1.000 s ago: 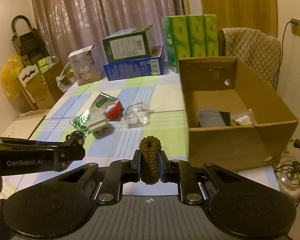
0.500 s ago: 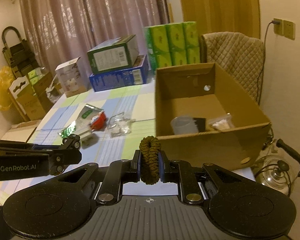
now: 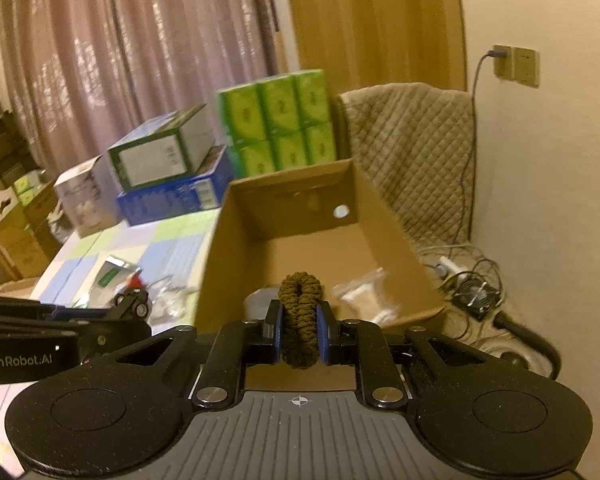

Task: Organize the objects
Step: 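Carry the toy car and hair tie over the cardboard box with both tools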

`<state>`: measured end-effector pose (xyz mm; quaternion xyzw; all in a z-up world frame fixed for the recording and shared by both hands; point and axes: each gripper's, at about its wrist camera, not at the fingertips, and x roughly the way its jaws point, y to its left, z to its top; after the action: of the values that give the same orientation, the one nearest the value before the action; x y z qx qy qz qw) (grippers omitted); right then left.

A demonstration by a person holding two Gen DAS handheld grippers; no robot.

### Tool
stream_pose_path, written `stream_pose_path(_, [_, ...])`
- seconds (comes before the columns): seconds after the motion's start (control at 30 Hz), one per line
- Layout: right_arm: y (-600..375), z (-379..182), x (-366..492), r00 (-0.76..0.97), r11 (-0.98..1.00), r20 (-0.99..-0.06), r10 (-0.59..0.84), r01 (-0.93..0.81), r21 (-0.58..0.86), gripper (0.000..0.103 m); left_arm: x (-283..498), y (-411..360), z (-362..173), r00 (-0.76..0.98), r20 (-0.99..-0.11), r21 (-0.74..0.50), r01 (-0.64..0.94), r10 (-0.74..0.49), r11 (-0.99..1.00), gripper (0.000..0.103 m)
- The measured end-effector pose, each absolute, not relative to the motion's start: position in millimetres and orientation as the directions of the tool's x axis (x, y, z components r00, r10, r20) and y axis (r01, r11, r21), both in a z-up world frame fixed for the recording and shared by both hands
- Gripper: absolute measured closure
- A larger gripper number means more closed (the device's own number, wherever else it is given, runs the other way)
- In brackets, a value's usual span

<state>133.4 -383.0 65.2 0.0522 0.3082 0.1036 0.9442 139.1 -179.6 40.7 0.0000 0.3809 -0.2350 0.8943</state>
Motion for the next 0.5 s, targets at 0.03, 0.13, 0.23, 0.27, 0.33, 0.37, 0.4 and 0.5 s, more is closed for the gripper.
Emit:
stream_pose_path(0.03, [-388.3, 66.7, 137.5, 0.791, 0.974, -0.57, 0.224, -0.159, 0.163, 0.089, 143.9, -184.9, 40.6, 0.597, -0.681, -0.181, 0.424, -0.424, 0.887, 0.077])
stream_pose_path(0.13, [-401.5, 70.2, 152.4, 0.795, 0.976, -0.569, 0.213, -0.146, 0.162, 0.089, 158.4, -200.0, 38.9, 0.588, -0.683, -0.185, 0.436, -0.435, 0.881, 0.077])
stream_pose_path(0.23, [-410.5, 70.1, 164.7, 0.794, 0.976, -0.571, 0.208, -0.136, 0.167, 0.089, 174.2, -212.3, 36.1, 0.579, -0.688, -0.184, 0.444, -0.437, 0.877, 0.077])
stream_pose_path(0.27, [-412.9, 69.3, 168.5, 0.793, 0.976, -0.573, 0.207, -0.132, 0.171, 0.089, 178.0, -214.7, 34.8, 0.577, -0.689, -0.185, 0.444, -0.438, 0.877, 0.077])
stream_pose_path(0.33, [-416.9, 67.2, 176.4, 0.789, 0.976, -0.578, 0.206, -0.124, 0.178, 0.089, 187.2, -221.3, 32.5, 0.574, -0.692, -0.183, 0.446, -0.437, 0.876, 0.077])
stream_pose_path(0.37, [-418.5, 66.1, 179.4, 0.787, 0.976, -0.581, 0.205, -0.12, 0.181, 0.089, 191.7, -224.2, 31.3, 0.573, -0.695, -0.182, 0.446, -0.435, 0.877, 0.077])
stream_pose_path(0.4, [-420.5, 65.0, 182.7, 0.786, 0.976, -0.584, 0.206, -0.118, 0.185, 0.089, 196.8, -227.4, 29.8, 0.568, -0.698, -0.183, 0.447, -0.436, 0.875, 0.077])
stream_pose_path(0.5, [-423.5, 61.1, 190.4, 0.781, 0.975, -0.59, 0.206, -0.11, 0.195, 0.089, 209.6, -236.9, 25.5, 0.566, -0.703, -0.171, 0.452, -0.43, 0.875, 0.073])
